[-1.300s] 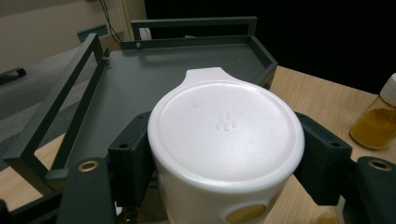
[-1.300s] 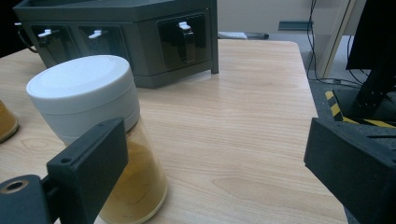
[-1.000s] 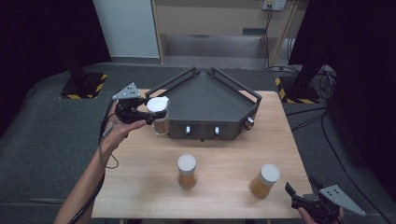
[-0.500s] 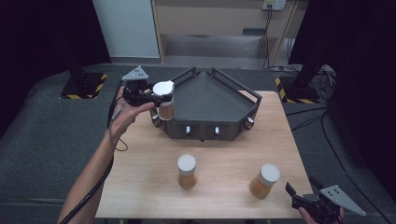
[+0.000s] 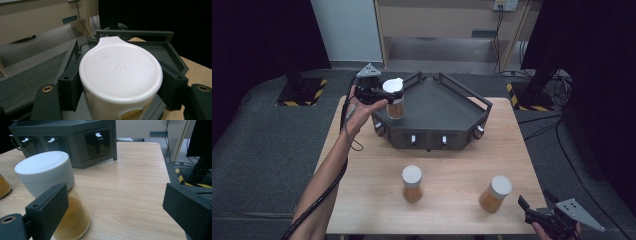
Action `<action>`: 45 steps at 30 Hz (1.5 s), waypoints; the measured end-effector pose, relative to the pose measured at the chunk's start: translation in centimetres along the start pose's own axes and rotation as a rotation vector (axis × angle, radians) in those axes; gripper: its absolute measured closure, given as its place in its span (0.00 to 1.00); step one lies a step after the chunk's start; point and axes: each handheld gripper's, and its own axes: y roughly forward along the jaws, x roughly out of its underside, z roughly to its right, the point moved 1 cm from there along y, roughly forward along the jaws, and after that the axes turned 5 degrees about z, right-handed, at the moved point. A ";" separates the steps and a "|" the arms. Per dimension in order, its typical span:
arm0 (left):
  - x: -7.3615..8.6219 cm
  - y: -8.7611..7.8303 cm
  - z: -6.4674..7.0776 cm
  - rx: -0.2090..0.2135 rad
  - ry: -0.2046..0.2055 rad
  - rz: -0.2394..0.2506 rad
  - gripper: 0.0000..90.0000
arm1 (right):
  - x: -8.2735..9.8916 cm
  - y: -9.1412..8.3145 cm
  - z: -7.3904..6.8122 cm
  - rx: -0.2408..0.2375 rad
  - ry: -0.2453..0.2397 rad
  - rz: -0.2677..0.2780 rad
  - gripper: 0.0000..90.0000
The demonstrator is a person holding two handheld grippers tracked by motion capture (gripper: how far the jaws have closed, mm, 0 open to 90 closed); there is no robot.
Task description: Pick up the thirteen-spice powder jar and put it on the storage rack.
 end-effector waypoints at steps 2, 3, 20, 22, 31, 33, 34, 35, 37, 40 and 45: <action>0.0 0.4 0.2 -0.022 0.001 0.000 0.33 | 0.0 0.0 0.0 -0.001 0.002 0.000 0.07; 0.1 0.6 0.3 -0.035 -0.003 0.004 0.33 | 0.0 0.0 0.0 -0.002 0.003 0.001 0.07; 1.0 2.2 0.7 -0.130 -0.013 -0.013 0.33 | 0.1 0.0 0.1 -0.007 0.008 0.004 0.07; 1.2 2.3 0.8 -0.138 -0.013 -0.016 0.33 | 0.1 0.0 0.1 -0.006 0.008 0.004 0.07; 1.7 2.8 0.8 -0.135 -0.015 -0.010 0.33 | 0.1 0.0 0.2 -0.007 0.010 0.005 0.07; 1.8 2.9 0.8 -0.131 -0.009 -0.012 0.33 | 0.1 0.0 0.2 -0.008 0.009 0.006 0.07; 1.9 2.9 0.8 -0.130 -0.007 -0.013 0.33 | 0.1 0.0 0.2 -0.008 0.009 0.006 0.07; 2.0 3.0 0.8 -0.130 -0.013 -0.011 0.33 | 0.1 0.0 0.2 -0.008 0.009 0.007 0.07; 2.3 3.0 0.7 -0.130 -0.021 -0.002 0.33 | 0.1 0.0 0.2 -0.009 0.010 0.008 0.07; 2.5 3.0 0.7 -0.129 -0.024 0.002 0.33 | 0.1 -0.1 0.2 -0.008 0.009 0.009 0.07; 2.8 2.9 0.5 -0.127 -0.031 0.012 0.33 | 0.1 -0.1 0.1 -0.009 0.009 0.009 0.07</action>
